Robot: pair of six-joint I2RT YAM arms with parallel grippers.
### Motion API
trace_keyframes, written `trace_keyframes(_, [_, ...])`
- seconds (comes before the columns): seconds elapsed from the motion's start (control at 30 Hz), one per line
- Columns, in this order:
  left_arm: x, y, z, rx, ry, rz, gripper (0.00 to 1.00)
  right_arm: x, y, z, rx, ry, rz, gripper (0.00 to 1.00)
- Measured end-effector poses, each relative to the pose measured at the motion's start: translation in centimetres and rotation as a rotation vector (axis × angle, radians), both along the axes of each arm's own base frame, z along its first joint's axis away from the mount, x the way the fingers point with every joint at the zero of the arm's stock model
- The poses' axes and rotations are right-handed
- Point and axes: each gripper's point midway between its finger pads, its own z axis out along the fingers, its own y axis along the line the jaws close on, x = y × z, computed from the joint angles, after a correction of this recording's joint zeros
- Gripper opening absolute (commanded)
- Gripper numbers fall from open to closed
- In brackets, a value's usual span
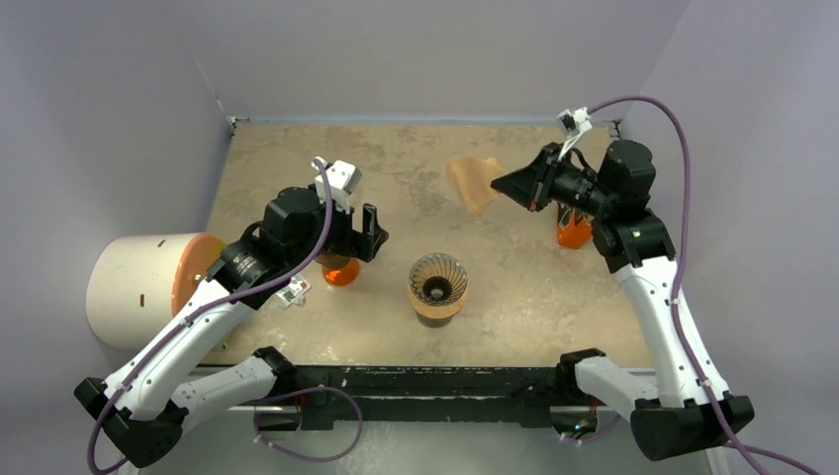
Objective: Place the coffee filter in the dripper
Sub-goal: Pick up the coffee filter from the coffee filter holder.
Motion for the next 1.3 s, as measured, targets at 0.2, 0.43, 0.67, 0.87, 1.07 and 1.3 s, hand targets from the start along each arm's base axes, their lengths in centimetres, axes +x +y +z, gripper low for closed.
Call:
trace_keyframes(0.2, [-1.6, -2.3, 0.0, -0.13, 0.057, -0.094, 0.82, -3.0, 2.5, 0.5, 0.048, -0.041, 0.186, 0.0])
trace_keyframes(0.43, [-4.0, -5.2, 1.5, -0.318, 0.115, -0.235, 0.82, -6.8, 3.9, 1.7, 0.075, -0.109, 0.349, 0.0])
trace_keyframes(0.67, [-6.2, -6.5, 3.8, -0.37, 0.149, -0.366, 0.8, -10.4, 4.0, 3.2, 0.087, -0.176, 0.446, 0.0])
trace_keyframes(0.87, [-8.7, -6.2, 7.2, -0.36, 0.147, -0.475, 0.78, -12.5, 4.1, 2.6, 0.064, -0.17, 0.505, 0.0])
trace_keyframes(1.07, [-10.6, -5.0, 8.5, -0.308, 0.164, -0.512, 0.76, -14.2, 4.7, 1.3, 0.033, -0.13, 0.587, 0.0])
trace_keyframes(1.3, [-11.5, -3.8, 8.5, -0.234, 0.203, -0.509, 0.75, -16.6, 6.8, 0.3, -0.017, -0.086, 0.751, 0.0])
